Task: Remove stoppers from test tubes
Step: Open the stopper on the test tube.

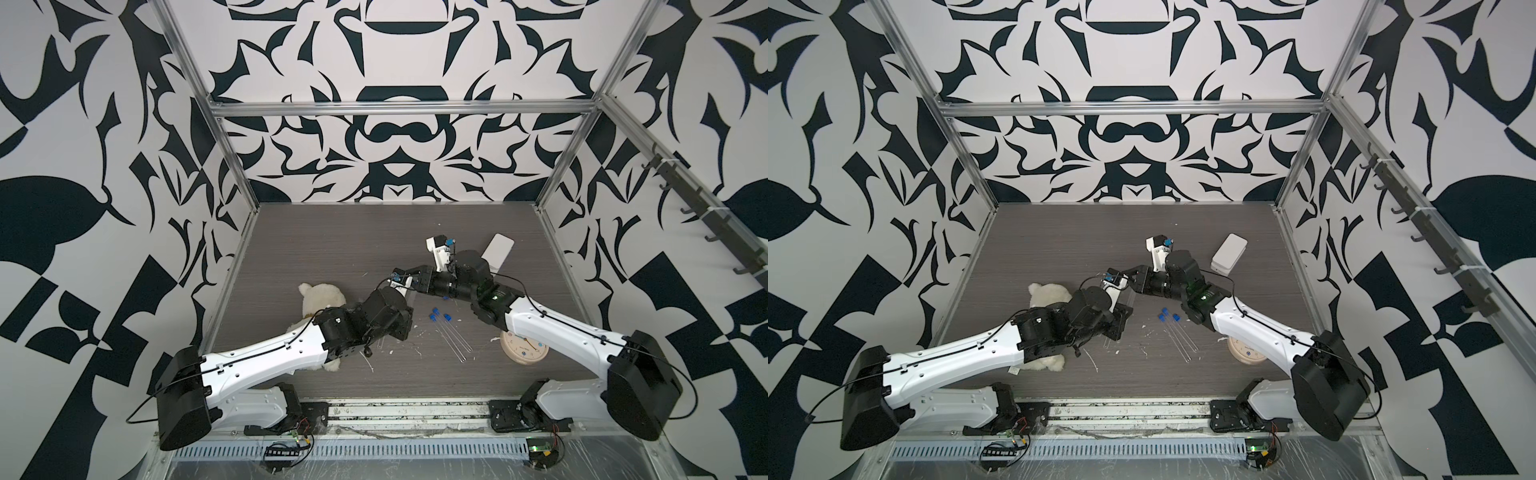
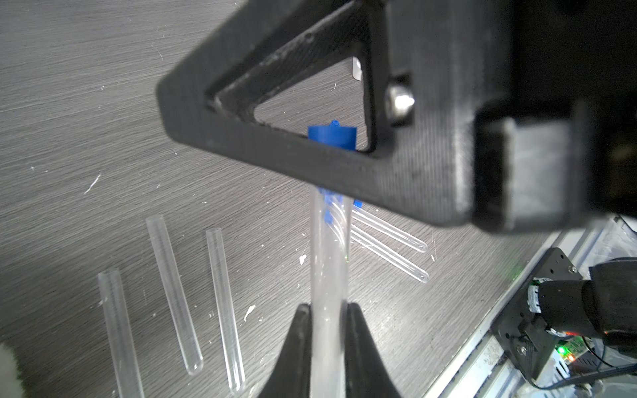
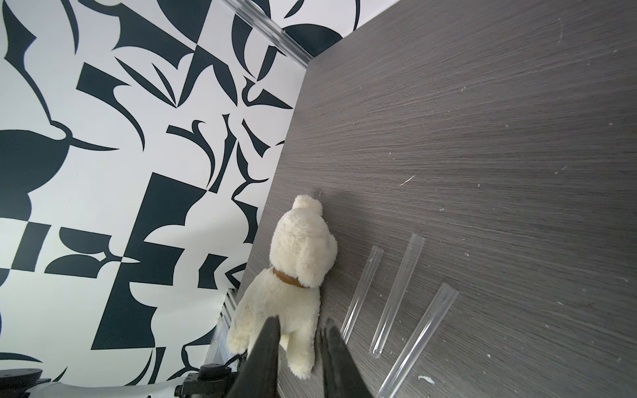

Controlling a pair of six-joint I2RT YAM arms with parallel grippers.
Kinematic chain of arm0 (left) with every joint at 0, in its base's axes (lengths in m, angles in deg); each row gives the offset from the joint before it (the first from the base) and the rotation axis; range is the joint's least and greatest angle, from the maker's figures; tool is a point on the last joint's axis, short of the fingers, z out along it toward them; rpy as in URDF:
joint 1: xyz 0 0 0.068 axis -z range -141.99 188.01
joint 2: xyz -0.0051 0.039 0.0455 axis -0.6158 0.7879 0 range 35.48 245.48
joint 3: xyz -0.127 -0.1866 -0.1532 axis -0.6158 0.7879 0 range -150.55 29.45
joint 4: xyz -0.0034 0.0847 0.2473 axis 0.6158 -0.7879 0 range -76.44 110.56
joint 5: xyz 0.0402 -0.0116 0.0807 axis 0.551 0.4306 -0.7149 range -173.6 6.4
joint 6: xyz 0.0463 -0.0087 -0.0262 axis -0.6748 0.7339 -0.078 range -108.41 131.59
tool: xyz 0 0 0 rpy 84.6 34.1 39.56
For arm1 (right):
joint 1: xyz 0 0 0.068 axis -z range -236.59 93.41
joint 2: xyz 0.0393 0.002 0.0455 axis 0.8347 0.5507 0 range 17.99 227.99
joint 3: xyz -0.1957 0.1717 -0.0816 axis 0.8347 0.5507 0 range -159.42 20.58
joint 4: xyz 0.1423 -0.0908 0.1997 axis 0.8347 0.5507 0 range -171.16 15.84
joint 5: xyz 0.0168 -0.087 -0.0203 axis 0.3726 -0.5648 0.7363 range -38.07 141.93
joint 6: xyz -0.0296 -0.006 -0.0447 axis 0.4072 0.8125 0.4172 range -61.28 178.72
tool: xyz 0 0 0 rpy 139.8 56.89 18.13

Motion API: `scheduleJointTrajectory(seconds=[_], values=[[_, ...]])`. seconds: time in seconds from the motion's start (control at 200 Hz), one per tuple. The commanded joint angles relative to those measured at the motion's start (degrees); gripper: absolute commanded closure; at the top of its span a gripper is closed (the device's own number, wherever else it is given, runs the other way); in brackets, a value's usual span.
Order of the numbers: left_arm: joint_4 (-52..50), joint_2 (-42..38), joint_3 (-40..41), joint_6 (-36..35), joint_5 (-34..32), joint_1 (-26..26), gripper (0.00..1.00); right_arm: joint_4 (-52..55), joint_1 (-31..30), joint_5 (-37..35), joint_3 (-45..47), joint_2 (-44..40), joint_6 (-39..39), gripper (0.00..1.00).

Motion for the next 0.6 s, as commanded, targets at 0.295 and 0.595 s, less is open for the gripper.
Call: scheduleJointTrajectory(seconds=[0.295,0.595], values=[[-0.4,0.9,0.2,0.0,0.6,0.0,0.89,-1.9,0.3,0.0,-1.7,-0.8,0.1,0.89],[-1.6,0.0,0.6,0.3,0.5,0.0,0.89,0.7,0.3,-2.3,-2.2,-1.2,3.2,0.95]])
